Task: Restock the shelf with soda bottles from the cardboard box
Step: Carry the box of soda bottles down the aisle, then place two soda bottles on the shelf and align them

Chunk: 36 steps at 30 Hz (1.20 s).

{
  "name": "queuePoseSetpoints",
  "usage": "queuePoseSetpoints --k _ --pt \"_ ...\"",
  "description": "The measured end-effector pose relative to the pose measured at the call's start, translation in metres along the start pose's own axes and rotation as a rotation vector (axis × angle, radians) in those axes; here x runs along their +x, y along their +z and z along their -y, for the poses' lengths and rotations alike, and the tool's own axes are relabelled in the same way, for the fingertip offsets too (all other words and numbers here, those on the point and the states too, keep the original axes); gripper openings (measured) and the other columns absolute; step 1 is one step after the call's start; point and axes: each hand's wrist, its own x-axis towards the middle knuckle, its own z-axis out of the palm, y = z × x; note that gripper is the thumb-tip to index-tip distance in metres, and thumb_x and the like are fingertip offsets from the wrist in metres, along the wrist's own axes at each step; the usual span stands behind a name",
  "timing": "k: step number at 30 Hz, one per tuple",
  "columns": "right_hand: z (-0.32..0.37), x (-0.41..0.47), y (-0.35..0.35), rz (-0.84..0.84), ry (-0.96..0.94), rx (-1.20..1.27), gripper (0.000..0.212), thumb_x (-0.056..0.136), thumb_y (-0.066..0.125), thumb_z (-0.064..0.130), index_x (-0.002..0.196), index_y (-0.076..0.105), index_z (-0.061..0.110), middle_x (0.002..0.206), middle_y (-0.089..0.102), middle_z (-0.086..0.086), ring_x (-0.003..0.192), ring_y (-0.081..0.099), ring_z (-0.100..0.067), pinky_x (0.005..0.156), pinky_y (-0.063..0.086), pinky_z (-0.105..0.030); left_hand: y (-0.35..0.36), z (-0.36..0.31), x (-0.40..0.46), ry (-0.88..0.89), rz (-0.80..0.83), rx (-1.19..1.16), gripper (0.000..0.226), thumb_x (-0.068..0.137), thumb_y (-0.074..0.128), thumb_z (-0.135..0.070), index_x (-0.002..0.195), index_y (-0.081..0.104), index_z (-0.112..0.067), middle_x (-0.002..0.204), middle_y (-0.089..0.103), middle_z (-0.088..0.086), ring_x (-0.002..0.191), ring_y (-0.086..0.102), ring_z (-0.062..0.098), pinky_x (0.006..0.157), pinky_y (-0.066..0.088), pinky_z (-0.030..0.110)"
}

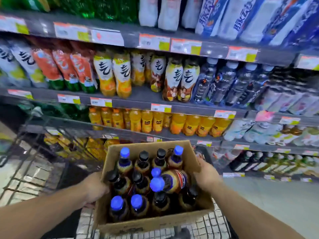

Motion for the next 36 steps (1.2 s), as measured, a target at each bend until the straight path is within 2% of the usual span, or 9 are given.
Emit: queuePoseSetpoints --k 2,5,9,12,16,23,27,31,36 --pt "-0.021 0.018 0.014 0.006 0.015 0.015 0.045 0.091 0.052 0.013 0.135 0.048 0.017 0.127 0.063 -0.010 0.115 0.058 -0.031 0.081 0.038 -0.026 0.026 0.002 0.028 0.039 0.012 0.063 0.004 0.067 0.062 -0.010 0.067 0.058 -0.011 0.048 0.058 -0.002 0.049 0.061 0.011 0.042 0.042 0.020" --pt "-0.046 0.038 0.033 0.012 0.068 -0.016 0.045 0.092 0.050 0.006 0.136 0.046 0.014 0.122 0.064 -0.015 0.110 0.060 -0.034 0.076 0.039 -0.028 0.061 0.011 0.071 0.039 0.053 0.274 0.024 0.078 0.061 -0.019 0.100 0.066 -0.014 0.102 0.069 0.010 0.100 0.065 0.024 0.075 0.045 0.025" --pt "-0.076 0.061 0.067 -0.015 0.152 -0.044 0.058 0.091 0.052 0.013 0.145 0.036 0.023 0.114 0.067 -0.017 0.102 0.063 -0.038 0.079 0.049 -0.039 0.105 0.022 0.116 -0.037 0.060 0.254 0.022 0.074 0.063 -0.023 0.094 0.066 -0.014 0.095 0.071 0.016 0.088 0.067 0.027 0.061 0.042 0.023" --pt "-0.088 0.067 0.090 -0.047 0.197 -0.072 0.057 0.093 0.047 0.019 0.146 0.030 0.031 0.107 0.069 -0.016 0.097 0.064 -0.037 0.073 0.046 -0.037 0.127 0.032 0.134 -0.093 0.066 0.251 0.043 0.070 0.060 -0.047 0.097 0.070 -0.014 0.095 0.072 0.016 0.091 0.068 0.029 0.067 0.050 0.029" --pt "-0.093 0.072 0.087 -0.074 0.199 -0.056 0.053 0.093 0.049 0.020 0.142 0.033 0.032 0.102 0.068 -0.015 0.091 0.063 -0.037 0.067 0.039 -0.035 0.133 0.025 0.131 -0.097 0.030 0.182 0.031 0.080 0.070 -0.025 0.107 0.064 -0.010 0.103 0.069 0.015 0.098 0.065 0.030 0.077 0.049 0.030" --pt "-0.083 0.063 0.064 -0.027 0.263 0.209 0.064 0.093 0.055 0.017 0.149 0.024 0.018 0.130 0.061 -0.014 0.115 0.057 -0.035 0.094 0.043 -0.038 0.143 0.050 0.137 0.008 0.002 -0.028 0.071 0.057 0.066 -0.043 0.123 0.045 -0.032 0.109 0.068 -0.003 0.102 0.064 0.023 0.091 0.051 0.042" --pt "-0.069 0.024 0.048 -0.142 0.023 0.328 0.055 0.084 0.061 0.011 0.135 0.044 0.024 0.118 0.061 0.011 0.107 0.058 -0.019 0.092 0.044 -0.029 0.132 0.024 0.088 0.005 -0.221 -0.377 0.079 0.064 0.062 -0.038 0.137 0.034 -0.030 0.131 0.056 0.002 0.116 0.057 0.023 0.099 0.046 0.048" --pt "-0.062 0.012 0.055 0.024 -0.272 0.036 0.082 0.076 0.070 0.018 0.146 0.031 0.029 0.142 0.041 0.007 0.134 0.033 -0.012 0.115 0.030 -0.034 0.139 -0.010 0.042 0.160 -0.276 -0.373 0.063 0.072 0.062 -0.011 0.125 0.044 -0.039 0.119 0.063 0.004 0.113 0.058 0.018 0.102 0.044 0.039" --pt "-0.047 0.027 0.068 0.130 -0.416 -0.237 0.093 0.074 0.068 0.026 0.150 0.016 0.037 0.158 0.021 0.003 0.146 0.015 -0.020 0.121 0.010 -0.032 0.149 -0.028 0.035 0.238 -0.233 -0.214 0.071 0.077 0.069 -0.019 0.140 0.038 -0.027 0.134 0.047 0.001 0.124 0.047 0.015 0.107 0.039 0.034"
